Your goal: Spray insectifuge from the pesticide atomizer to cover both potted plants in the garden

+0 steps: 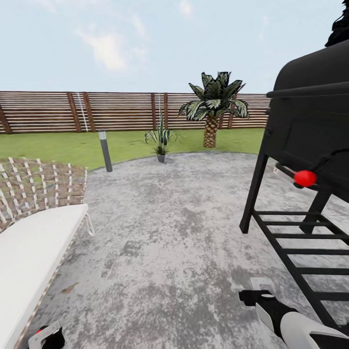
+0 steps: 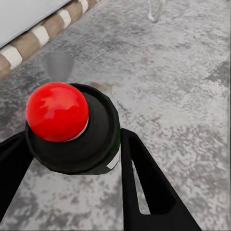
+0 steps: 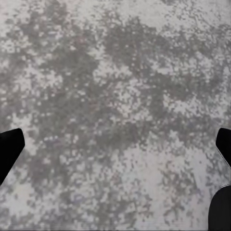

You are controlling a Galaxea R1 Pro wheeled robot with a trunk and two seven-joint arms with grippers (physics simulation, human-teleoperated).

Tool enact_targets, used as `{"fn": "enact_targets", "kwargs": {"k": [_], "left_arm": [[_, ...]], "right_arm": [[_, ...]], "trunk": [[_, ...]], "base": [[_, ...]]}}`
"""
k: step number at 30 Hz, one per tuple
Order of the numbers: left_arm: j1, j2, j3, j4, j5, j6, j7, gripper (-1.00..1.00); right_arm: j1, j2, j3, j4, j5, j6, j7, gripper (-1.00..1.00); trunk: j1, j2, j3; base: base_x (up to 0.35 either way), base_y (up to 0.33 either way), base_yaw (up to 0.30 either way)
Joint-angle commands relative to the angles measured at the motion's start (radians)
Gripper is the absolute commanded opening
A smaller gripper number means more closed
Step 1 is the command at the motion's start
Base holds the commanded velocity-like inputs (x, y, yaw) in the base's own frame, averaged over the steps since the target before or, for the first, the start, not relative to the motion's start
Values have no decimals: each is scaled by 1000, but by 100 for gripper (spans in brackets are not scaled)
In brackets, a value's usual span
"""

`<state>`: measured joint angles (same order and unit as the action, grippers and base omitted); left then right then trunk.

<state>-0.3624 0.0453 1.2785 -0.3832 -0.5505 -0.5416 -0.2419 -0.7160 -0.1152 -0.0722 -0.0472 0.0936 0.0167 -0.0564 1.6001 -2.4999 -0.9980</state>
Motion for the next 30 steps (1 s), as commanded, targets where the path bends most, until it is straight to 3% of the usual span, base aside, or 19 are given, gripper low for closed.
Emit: {"fn": "enact_targets", "kwargs": {"k": [1,30], "left_arm": [[-1,0,9,0,-3,-3,-8,-100],[-1,-1,9,0,-3,-3,-8,-100]], "right_arm": [[0,0,-8,0,10,2,-2,100],[0,0,-8,0,9,2,-2,100]], "trunk": [[0,0,-1],[0,0,-1]], "base": [[338,0,0],[338,0,0]]}}
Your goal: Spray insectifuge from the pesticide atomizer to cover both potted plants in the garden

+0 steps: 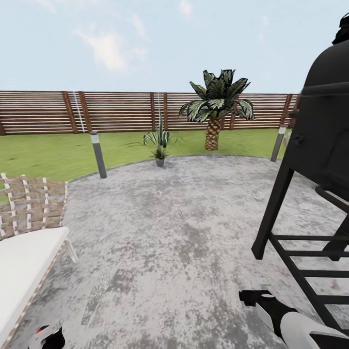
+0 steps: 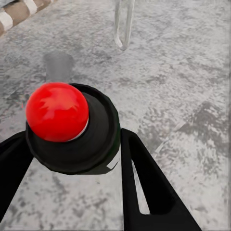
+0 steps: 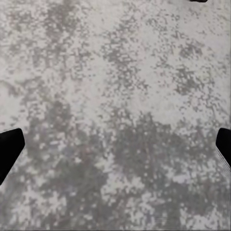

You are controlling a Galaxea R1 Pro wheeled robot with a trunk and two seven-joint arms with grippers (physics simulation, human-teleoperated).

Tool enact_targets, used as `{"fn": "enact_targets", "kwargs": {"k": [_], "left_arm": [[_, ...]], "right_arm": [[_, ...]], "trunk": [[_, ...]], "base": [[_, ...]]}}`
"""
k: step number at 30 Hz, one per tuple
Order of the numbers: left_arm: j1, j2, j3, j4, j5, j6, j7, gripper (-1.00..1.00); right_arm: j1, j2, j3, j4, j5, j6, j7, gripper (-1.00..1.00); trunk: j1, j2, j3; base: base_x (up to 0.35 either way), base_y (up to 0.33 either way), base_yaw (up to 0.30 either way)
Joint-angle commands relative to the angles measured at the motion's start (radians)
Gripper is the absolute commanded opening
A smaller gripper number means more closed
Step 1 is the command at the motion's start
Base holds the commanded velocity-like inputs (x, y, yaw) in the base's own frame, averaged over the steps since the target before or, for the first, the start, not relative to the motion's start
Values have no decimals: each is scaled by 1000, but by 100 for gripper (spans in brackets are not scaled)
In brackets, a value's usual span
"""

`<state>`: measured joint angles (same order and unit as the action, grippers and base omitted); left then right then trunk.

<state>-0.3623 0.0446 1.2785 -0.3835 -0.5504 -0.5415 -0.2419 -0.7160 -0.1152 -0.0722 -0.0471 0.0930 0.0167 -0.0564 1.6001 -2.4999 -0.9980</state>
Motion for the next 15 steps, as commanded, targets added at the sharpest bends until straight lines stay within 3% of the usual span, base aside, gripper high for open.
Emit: {"fn": "enact_targets", "kwargs": {"k": [1,15], "left_arm": [[-1,0,8,0,-3,-3,-8,-100],[-1,0,8,0,-3,-3,-8,-100]], "right_arm": [[0,0,-8,0,10,2,-2,100],[0,0,-9,1,8,2,-2,100]], "trunk": [[0,0,-1],[0,0,-1]], "base": [[338,0,0],[338,0,0]]}}
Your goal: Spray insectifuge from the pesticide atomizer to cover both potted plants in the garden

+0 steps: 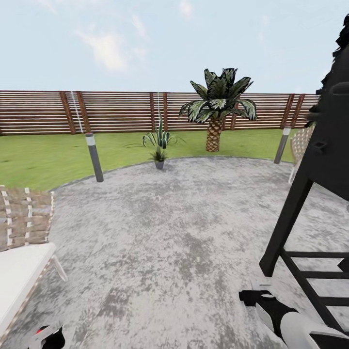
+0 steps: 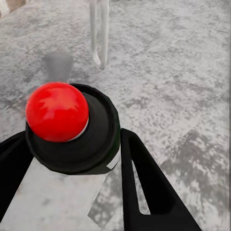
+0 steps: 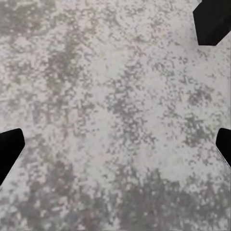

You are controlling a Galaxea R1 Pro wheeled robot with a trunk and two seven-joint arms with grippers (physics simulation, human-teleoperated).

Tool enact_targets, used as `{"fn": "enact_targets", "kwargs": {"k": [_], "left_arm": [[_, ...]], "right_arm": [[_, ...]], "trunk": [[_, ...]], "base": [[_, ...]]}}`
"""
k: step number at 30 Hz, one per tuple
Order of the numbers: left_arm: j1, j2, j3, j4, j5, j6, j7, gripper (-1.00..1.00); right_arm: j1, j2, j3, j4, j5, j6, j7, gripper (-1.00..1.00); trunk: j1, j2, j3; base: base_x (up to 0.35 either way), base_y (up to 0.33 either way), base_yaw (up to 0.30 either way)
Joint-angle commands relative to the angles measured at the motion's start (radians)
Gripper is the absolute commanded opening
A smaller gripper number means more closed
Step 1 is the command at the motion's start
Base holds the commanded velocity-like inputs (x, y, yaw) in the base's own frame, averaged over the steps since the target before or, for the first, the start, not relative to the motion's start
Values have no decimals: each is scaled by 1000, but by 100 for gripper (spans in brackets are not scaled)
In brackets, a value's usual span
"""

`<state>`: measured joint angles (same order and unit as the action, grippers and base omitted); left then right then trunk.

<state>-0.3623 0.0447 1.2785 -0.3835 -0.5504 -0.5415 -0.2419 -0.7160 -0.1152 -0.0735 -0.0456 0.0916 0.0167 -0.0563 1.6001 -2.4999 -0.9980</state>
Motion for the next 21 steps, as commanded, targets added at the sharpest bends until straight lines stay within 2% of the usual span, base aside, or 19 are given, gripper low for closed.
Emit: {"fn": "enact_targets", "kwargs": {"k": [1,21], "left_arm": [[-1,0,8,0,-3,-3,-8,-100],[-1,0,8,0,-3,-3,-8,-100]], "right_arm": [[0,0,-8,0,10,2,-2,100],[0,0,-8,0,10,2,-2,100]], "trunk": [[0,0,-1],[0,0,-3]], "base": [[338,0,0],[338,0,0]]}}
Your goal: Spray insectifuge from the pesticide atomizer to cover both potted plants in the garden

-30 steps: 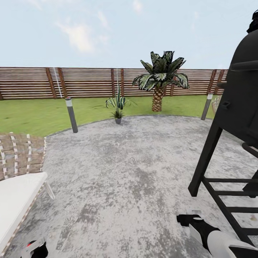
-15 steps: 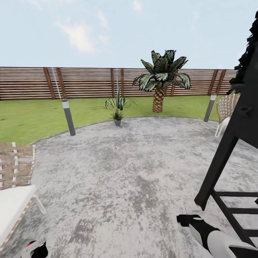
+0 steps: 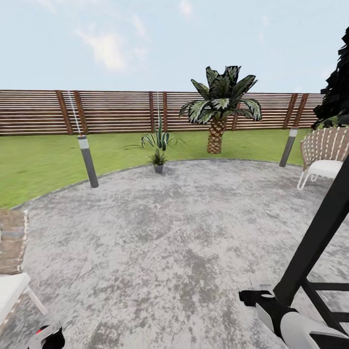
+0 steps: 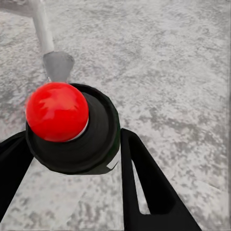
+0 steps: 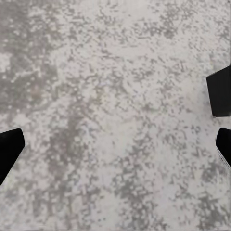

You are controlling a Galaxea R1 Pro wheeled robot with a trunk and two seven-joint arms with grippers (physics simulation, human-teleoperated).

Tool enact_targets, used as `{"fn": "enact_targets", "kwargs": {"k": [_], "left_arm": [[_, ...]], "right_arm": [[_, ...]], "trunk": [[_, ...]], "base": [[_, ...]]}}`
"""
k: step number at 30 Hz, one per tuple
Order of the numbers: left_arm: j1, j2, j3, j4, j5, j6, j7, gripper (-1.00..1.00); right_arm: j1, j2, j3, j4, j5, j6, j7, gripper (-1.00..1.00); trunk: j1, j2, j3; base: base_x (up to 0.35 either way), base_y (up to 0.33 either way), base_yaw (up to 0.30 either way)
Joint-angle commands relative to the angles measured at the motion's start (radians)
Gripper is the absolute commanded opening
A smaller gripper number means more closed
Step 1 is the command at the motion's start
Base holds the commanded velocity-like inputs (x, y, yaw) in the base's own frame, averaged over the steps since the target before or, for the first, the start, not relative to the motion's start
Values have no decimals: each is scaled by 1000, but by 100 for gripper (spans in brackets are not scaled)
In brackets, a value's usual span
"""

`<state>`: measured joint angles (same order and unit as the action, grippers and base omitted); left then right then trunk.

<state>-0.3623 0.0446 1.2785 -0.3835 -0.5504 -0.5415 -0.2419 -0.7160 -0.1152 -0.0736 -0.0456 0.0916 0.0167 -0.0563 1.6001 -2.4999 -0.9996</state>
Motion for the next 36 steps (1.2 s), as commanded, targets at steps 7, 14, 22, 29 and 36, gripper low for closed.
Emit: {"fn": "enact_targets", "kwargs": {"k": [7,14,22,29,36], "left_arm": [[-1,0,8,0,-3,-3,-8,-100],[-1,0,8,0,-3,-3,-8,-100],[-1,0,8,0,-3,-3,-8,-100],[-1,0,8,0,-3,-3,-8,-100],[-1,0,8,0,-3,-3,-8,-100]], "right_arm": [[0,0,-8,0,10,2,-2,100],[0,0,-8,0,10,2,-2,100],[0,0,-8,0,10,2,-2,100],[0,0,-8,0,10,2,-2,100],[0,0,-8,0,10,2,-2,100]], "trunk": [[0,0,-1],[0,0,-1],[0,0,-1],[0,0,-1],[0,0,-1]], "base": [[338,0,0],[338,0,0],[338,0,0],[338,0,0],[338,0,0]]}}
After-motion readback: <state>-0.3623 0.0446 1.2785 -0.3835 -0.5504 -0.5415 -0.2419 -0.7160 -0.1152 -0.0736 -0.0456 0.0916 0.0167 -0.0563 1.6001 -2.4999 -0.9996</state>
